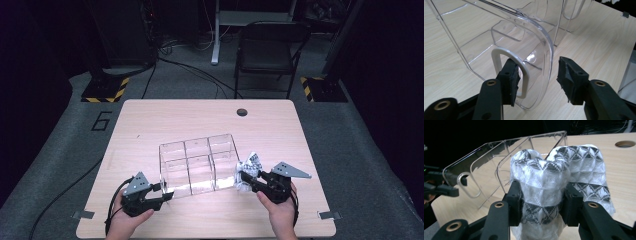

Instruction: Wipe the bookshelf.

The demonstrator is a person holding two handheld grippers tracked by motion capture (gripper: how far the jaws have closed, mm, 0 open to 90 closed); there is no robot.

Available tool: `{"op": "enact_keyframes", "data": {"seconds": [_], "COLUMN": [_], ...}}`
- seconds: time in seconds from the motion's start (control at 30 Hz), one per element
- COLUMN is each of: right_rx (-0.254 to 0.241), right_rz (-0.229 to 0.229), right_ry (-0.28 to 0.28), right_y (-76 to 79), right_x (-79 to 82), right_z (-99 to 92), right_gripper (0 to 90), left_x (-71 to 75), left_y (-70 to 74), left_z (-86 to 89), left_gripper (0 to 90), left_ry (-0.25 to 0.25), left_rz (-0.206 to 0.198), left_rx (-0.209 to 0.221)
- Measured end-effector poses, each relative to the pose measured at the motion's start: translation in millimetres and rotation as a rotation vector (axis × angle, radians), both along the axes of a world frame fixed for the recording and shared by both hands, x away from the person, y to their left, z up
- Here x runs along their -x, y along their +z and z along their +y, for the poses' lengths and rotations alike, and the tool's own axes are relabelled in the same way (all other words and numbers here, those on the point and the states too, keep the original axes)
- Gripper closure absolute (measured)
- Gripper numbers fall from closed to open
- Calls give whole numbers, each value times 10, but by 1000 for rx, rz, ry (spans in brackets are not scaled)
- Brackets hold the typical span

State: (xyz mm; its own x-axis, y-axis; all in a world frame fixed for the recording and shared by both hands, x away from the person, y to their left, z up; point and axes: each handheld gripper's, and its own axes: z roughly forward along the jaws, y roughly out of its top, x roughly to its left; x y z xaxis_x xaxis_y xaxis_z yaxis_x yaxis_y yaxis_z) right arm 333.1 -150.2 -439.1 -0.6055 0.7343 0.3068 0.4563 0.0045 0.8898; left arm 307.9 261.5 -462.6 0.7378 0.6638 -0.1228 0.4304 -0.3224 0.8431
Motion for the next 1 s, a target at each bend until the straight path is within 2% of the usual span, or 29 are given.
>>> {"op": "enact_keyframes", "data": {"seconds": [0.2,0.33,0.47,0.53,0.57,0.63,0.67,0.77,0.83,1.0], "right_rx": [73,93,117,129,136,138,142,159,178,237], "right_rz": [-32,-40,-47,-54,-58,-60,-62,-62,-67,-68], "right_ry": [-14,-25,-30,-30,-30,-30,-27,-24,-20,-18], "right_y": [177,284,320,339,351,375,386,411,427,451], "right_x": [-136,-221,-303,-333,-349,-385,-414,-476,-520,-626], "right_z": [33,71,122,152,167,197,212,247,279,370], "right_gripper": [584,586,590,590,590,590,589,589,587,584], "left_x": [50,70,91,106,97,113,109,121,126,131], "left_y": [-9,-21,-29,-39,-38,-49,-50,-58,-63,-67], "left_z": [-44,-64,-84,-96,-89,-111,-108,-131,-142,-140], "left_gripper": [576,625,639,642,644,644,643,643,642,652], "left_ry": [-39,-53,-56,-54,-63,-71,-84,-88,-86,-88], "left_rz": [-10,-24,-19,-5,-20,-8,-21,-17,-27,-3], "left_rx": [-2,-4,-2,16,2,20,9,16,11,25]}}
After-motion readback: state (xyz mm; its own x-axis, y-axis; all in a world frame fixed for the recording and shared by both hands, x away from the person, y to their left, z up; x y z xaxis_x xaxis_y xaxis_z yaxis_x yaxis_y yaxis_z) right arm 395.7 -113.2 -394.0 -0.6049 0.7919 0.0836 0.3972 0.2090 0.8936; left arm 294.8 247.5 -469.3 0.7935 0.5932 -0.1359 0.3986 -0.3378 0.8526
